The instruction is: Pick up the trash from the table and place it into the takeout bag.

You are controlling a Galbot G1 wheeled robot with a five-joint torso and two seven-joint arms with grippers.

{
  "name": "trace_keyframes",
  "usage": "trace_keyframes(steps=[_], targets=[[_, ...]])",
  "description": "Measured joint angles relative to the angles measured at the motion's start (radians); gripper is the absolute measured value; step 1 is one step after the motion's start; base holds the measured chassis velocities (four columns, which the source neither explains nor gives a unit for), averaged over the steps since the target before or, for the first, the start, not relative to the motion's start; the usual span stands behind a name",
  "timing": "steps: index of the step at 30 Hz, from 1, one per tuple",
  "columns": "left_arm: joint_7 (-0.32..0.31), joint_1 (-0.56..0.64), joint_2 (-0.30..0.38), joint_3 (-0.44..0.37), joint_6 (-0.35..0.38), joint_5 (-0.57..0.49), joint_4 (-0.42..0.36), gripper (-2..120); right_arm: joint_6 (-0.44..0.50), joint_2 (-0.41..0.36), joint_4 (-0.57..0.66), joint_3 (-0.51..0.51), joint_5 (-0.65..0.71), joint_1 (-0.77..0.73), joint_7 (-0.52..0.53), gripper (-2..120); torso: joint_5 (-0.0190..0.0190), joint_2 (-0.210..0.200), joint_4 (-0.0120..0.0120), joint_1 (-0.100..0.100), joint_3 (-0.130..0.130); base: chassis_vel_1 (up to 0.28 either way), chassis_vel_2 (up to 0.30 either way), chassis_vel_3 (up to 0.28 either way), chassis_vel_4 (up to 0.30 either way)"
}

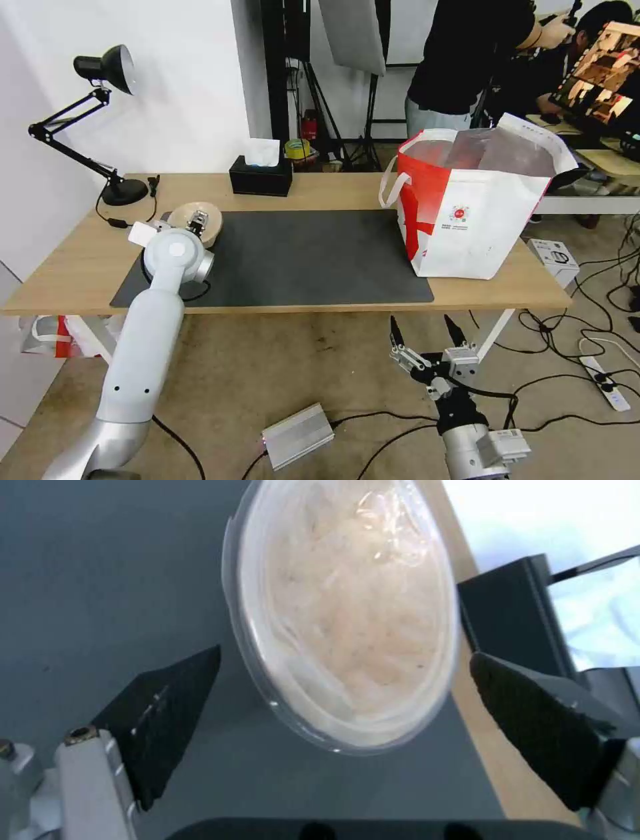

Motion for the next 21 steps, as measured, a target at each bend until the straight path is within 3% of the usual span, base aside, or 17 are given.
trace_keyframes(steps=[21], targets=[[-0.006, -0.087, -0.034, 0.018, 0.011, 0.016, 0.097, 100, 0.000, 0.000, 0.000, 0.000, 0.000, 0.000, 0.000, 100, 0.0000, 0.000, 0.0001, 0.000, 0.000, 0.000, 0.000, 0.000, 0.000]])
